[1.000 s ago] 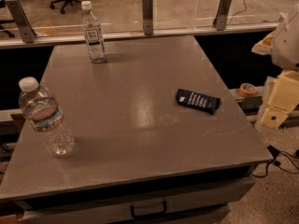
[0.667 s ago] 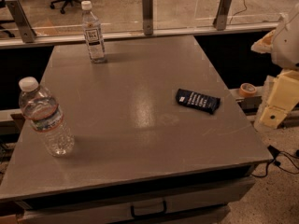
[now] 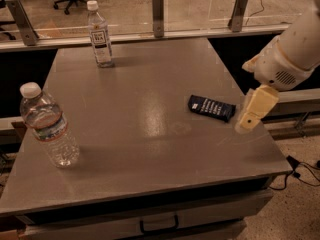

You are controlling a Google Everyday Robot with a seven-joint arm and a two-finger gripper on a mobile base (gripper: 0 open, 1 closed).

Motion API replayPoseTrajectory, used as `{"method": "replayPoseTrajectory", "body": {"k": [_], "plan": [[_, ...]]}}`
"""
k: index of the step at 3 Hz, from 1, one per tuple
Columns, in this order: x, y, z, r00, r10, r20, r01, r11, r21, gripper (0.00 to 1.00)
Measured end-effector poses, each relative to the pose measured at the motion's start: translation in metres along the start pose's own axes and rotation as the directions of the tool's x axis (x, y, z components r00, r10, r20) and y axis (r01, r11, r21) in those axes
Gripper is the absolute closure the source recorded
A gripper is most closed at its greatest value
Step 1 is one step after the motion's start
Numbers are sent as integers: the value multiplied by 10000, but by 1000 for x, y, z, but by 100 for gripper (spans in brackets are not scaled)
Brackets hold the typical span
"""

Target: Move rxbar blueberry near blue plastic bottle

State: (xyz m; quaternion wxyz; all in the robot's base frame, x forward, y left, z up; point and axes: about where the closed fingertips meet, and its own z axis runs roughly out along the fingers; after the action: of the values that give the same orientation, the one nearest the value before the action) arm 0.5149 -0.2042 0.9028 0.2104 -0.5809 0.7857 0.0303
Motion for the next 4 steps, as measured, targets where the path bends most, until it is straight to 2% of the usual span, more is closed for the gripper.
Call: {"method": "replayPoseTrajectory", "body": {"k": [1,2,3,4], "plan": [[1,-26,45,9926,972,728,-941,9945,-450,0],[-1,-37,76,9768,1756,1225,-1643,9816,-968,0],[-3,-39,94,9628,2158,1624,-1962,9721,-1283,18],[-8,-41,94,9527,2278,2010,-2042,9701,-1314,41]]}}
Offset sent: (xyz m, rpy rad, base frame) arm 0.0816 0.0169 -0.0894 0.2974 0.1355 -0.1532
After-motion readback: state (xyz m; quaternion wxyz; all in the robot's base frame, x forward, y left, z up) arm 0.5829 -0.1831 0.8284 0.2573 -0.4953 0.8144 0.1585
